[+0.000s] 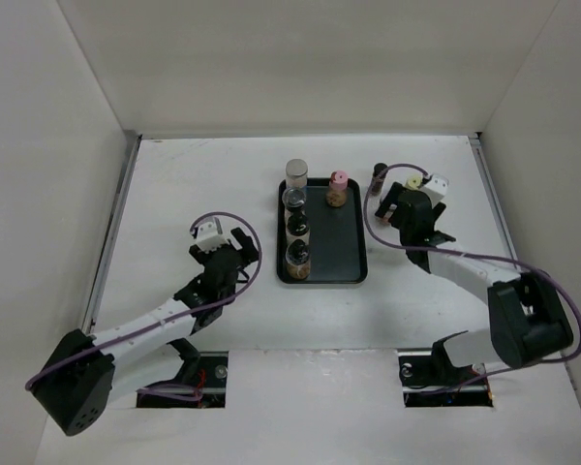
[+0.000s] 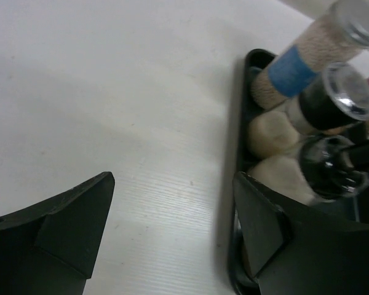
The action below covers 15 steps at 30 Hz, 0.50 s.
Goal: Organize the condiment bottles
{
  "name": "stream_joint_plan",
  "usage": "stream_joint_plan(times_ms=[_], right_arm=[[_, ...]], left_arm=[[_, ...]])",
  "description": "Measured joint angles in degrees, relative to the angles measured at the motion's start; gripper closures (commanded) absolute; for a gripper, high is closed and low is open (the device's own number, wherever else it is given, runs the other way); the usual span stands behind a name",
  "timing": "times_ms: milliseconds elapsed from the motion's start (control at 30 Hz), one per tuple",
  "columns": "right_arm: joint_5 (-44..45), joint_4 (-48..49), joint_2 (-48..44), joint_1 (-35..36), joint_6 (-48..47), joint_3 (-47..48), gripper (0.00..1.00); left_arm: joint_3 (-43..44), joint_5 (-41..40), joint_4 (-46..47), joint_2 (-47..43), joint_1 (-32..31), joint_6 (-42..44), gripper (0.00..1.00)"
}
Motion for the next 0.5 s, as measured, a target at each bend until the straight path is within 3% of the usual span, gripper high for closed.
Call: stream_joint_plan(times_ms=[200, 400, 500], right_arm=[[-3.3, -1.7, 8.8, -1.3, -1.9, 4.9, 0.00], [-4.4, -3.8, 14.4, -1.7, -2.9, 10.3, 0.00], [-4.5, -5.2, 17.5, -2.6, -3.5, 14.5, 0.16]], left_arm=[[-0.7, 0.6, 2.1, 8.5, 2.8, -2.3, 0.21], [-3.9, 1.4, 7.6, 9.5, 3.2, -3.0, 0.21], [-4.3, 1.4, 10.7, 11.8, 3.4, -3.2, 0.20]])
